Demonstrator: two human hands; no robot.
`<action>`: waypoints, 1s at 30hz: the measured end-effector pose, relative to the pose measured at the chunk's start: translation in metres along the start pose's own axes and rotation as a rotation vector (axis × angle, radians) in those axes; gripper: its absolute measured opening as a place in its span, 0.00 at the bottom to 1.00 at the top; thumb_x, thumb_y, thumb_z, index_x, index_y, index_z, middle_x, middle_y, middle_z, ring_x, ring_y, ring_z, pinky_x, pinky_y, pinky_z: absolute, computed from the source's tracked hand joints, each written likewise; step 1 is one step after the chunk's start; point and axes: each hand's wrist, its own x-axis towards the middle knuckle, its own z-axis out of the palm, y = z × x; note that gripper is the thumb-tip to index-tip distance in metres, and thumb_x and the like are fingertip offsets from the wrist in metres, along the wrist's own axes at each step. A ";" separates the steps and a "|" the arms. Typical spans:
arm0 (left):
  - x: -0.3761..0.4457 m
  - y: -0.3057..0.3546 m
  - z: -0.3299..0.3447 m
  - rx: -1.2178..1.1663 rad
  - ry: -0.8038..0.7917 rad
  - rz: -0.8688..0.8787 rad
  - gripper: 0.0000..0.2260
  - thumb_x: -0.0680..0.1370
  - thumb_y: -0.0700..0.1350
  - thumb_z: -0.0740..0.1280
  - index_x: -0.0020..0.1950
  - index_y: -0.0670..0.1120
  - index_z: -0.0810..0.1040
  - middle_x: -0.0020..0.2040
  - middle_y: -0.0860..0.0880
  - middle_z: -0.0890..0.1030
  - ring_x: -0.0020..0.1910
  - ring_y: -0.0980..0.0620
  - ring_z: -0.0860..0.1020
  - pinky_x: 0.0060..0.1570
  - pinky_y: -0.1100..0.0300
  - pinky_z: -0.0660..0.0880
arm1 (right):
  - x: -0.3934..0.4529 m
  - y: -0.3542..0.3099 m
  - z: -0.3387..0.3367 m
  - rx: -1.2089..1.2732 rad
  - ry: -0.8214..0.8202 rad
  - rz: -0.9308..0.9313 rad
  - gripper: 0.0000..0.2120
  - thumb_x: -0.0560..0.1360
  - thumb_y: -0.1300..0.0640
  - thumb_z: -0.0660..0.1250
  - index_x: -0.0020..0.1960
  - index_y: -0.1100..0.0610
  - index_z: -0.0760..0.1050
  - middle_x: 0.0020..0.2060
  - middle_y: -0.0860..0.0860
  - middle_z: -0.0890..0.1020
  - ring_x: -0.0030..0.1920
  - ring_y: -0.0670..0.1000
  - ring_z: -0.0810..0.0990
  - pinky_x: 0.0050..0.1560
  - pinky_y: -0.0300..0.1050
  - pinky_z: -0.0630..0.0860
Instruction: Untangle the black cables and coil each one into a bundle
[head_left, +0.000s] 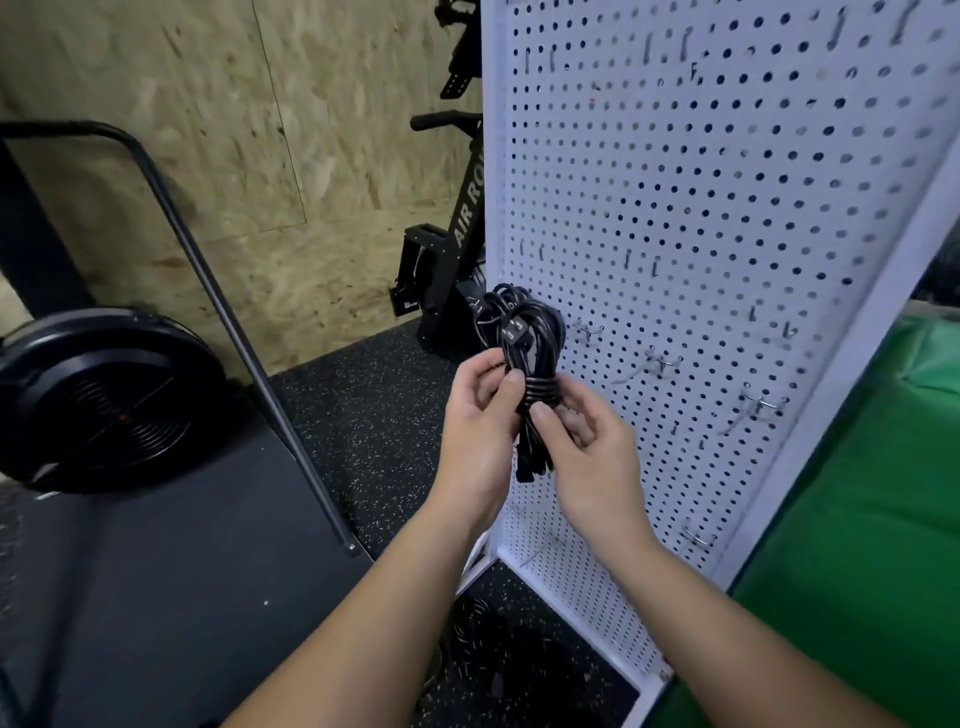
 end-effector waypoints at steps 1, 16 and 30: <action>0.006 0.003 0.004 0.011 -0.009 0.007 0.12 0.87 0.42 0.68 0.71 0.47 0.78 0.64 0.41 0.85 0.62 0.44 0.84 0.63 0.47 0.79 | 0.005 -0.002 0.001 -0.003 0.017 -0.013 0.19 0.85 0.57 0.73 0.74 0.47 0.79 0.62 0.43 0.87 0.66 0.43 0.85 0.68 0.45 0.81; 0.030 -0.025 0.018 0.127 0.012 -0.066 0.11 0.87 0.44 0.67 0.69 0.51 0.80 0.62 0.45 0.86 0.64 0.44 0.85 0.63 0.47 0.82 | 0.027 0.030 -0.008 -0.085 0.127 0.051 0.20 0.83 0.53 0.76 0.74 0.48 0.80 0.61 0.43 0.88 0.62 0.43 0.86 0.67 0.51 0.83; 0.024 -0.035 -0.010 0.321 -0.006 -0.008 0.10 0.88 0.45 0.68 0.68 0.52 0.83 0.62 0.53 0.87 0.64 0.56 0.84 0.68 0.53 0.80 | -0.005 0.040 -0.022 -0.382 0.154 -0.050 0.06 0.82 0.53 0.75 0.57 0.47 0.80 0.48 0.45 0.82 0.48 0.46 0.81 0.52 0.42 0.81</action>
